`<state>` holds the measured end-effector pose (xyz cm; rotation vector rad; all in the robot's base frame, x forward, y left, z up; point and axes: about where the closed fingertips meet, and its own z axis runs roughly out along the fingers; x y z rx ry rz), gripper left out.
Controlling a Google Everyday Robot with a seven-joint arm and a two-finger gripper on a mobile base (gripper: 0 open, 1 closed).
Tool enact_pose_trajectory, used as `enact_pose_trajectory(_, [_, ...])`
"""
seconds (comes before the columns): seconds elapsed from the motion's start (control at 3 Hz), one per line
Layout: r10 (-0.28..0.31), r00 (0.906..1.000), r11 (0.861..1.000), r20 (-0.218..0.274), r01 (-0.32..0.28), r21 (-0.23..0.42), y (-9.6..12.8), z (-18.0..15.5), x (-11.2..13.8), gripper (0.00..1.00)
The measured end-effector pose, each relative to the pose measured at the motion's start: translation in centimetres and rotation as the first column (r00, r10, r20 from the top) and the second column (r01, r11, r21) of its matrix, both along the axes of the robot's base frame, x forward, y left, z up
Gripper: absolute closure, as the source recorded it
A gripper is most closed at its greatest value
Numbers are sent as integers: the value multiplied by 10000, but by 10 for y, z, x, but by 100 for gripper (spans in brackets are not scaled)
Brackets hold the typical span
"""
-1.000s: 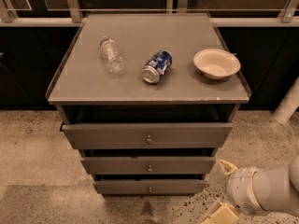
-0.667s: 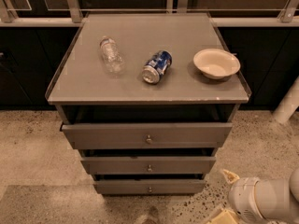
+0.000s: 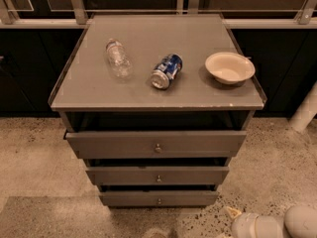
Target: Open bottom drawer
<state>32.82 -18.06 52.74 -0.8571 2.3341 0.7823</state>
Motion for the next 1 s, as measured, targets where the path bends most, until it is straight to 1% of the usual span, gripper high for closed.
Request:
enact_pose_trajectory(0.33, [29, 9986, 9983, -529, 2, 588, 13, -28, -11, 0])
enact_pose_trajectory(0.67, [-169, 9998, 9990, -129, 174, 402, 8, -18, -16, 0])
enact_pose_trajectory(1.0, [-381, 9990, 9979, 216, 369, 525, -9, -35, -10, 0])
